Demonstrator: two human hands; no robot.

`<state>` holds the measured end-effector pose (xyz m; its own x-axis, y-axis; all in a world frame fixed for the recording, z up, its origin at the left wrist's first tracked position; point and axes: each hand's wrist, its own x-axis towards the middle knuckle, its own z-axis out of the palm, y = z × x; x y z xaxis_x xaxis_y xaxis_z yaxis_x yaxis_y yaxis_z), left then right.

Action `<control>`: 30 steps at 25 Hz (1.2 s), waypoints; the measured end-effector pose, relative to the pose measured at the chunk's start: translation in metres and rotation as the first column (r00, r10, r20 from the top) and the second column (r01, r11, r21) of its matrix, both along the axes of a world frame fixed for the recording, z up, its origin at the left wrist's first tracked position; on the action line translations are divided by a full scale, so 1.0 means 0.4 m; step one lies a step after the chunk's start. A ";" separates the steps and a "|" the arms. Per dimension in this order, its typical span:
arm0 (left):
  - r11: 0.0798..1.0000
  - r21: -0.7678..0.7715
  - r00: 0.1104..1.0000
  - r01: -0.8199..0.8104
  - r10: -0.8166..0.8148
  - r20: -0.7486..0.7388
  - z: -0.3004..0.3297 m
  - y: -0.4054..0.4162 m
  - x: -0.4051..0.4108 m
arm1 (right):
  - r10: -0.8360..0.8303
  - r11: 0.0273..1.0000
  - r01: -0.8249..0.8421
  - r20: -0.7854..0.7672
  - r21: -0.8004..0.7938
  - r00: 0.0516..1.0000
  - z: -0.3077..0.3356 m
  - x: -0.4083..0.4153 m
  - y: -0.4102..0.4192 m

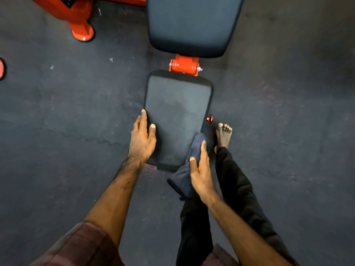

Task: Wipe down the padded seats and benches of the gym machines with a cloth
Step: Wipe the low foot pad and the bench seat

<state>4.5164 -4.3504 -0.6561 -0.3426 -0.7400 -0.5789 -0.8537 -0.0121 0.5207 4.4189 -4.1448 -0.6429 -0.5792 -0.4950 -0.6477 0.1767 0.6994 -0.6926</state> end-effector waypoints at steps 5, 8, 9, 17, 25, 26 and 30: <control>0.995 0.086 0.998 0.044 -0.049 0.048 0.168 -0.089 -0.065 | 0.130 0.991 -0.129 0.046 -0.026 0.991 0.190 -0.250 -0.136; 0.997 0.061 0.998 0.053 -0.050 -0.043 0.329 -0.149 -0.177 | 0.220 0.968 -0.223 -0.039 -0.112 0.975 0.342 -0.443 -0.273; 0.997 0.052 0.996 0.059 -0.055 -0.076 0.390 -0.172 -0.225 | 0.241 0.958 -0.251 -0.083 -0.138 0.967 0.395 -0.509 -0.322; 0.988 -0.148 0.962 -0.036 -0.005 -0.274 0.753 -0.391 -0.601 | 0.333 0.870 -0.393 -0.234 -0.299 0.914 0.767 -0.953 -0.583; 0.902 -0.310 0.909 -0.302 0.174 -0.380 0.959 -0.528 -0.984 | 0.427 0.719 -0.574 -0.402 -0.392 0.810 1.017 -1.412 -0.798; 0.884 -0.319 0.892 -0.342 0.198 -0.405 0.982 -0.542 -1.041 | 0.448 0.693 -0.611 -0.435 -0.383 0.781 1.038 -1.473 -0.836; 0.848 -0.339 0.854 -0.407 0.222 -0.470 1.029 -0.579 -1.221 | 0.501 0.624 -0.700 -0.511 -0.346 0.699 1.085 -1.658 -0.975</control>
